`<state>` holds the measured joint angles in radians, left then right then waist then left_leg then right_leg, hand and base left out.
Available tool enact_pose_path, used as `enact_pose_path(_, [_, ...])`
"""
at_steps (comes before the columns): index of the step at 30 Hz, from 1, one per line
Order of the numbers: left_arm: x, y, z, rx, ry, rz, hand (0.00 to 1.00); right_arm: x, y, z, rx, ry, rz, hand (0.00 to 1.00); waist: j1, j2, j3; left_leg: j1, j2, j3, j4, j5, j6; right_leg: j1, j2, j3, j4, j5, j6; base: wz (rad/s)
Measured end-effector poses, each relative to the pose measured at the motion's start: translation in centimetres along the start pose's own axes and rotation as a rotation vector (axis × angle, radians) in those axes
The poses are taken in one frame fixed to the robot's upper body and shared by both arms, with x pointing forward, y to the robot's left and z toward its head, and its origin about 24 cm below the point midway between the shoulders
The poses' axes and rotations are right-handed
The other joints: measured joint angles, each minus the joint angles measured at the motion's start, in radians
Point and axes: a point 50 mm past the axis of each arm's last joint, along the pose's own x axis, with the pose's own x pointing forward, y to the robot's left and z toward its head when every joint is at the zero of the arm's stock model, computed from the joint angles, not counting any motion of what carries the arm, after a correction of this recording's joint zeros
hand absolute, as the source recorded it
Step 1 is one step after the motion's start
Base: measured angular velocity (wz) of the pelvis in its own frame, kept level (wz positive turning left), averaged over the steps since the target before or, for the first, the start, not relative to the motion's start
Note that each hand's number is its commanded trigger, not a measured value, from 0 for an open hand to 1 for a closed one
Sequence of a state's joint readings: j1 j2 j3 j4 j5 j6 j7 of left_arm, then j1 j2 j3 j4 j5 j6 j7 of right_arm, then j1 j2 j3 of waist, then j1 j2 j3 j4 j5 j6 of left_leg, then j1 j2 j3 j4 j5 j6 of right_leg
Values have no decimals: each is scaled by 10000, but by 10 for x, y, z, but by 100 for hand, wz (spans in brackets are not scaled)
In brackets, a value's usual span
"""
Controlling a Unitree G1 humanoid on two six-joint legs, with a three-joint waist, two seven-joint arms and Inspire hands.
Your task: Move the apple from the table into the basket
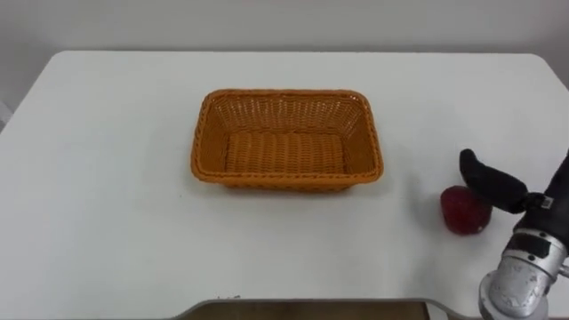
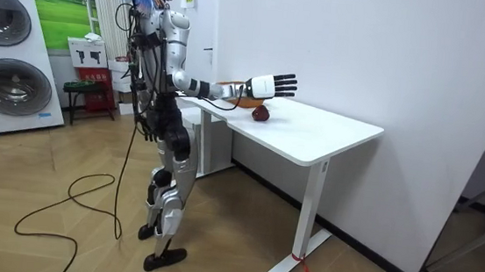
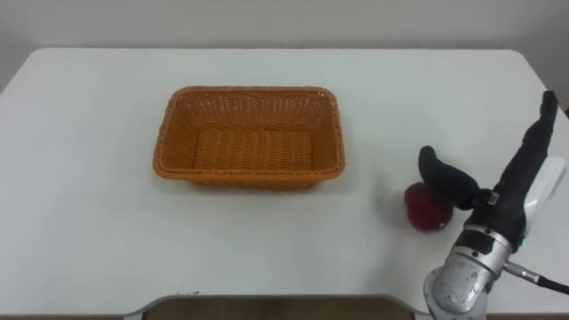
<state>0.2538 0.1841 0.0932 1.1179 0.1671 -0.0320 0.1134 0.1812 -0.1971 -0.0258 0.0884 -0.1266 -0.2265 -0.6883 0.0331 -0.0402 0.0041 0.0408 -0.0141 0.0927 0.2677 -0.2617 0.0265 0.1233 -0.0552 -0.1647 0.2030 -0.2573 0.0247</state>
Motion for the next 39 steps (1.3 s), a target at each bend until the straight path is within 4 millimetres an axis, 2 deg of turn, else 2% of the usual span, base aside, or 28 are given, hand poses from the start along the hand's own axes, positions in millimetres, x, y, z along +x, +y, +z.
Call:
enact_pose_path(6, [0, 0, 5, -129, -309, 25, 0, -1, 4, -1, 29, 65, 639, 0, 1, 27, -16, 59, -3, -94, -5, 1, -1, 87, 8, -1, -2, 0, 0, 0])
enact_pose_path(16, [0, 1, 6, -250, -537, 42, 0, -1, 4, -2, 182, 196, 762, 0, 1, 19, -12, 115, -3, -104, 5, 3, -5, 152, 9, 1, -3, 0, -1, 0])
enact_pose_path(25, [-1, 0, -1, -214, -207, 4, 0, -6, 5, -19, -281, 846, 1093, 0, -16, 40, -16, 154, -1, -87, 22, 3, -6, 196, 12, 6, -3, 2, -4, 0])
enact_pose_path(33, [-3, -1, -13, -182, 383, -136, 0, -23, 0, -46, -984, 2013, 1983, 0, -20, 33, -39, 206, 6, -54, 4, 4, -7, 234, 12, 15, -17, 4, -5, 0])
enact_pose_path(39, [-3, 0, -10, -205, 225, -103, 0, -31, -2, -61, -1476, 2717, 2302, 0, -6, 27, -75, 234, 15, 3, 4, 4, -7, 242, 10, 33, -12, 18, -19, -1])
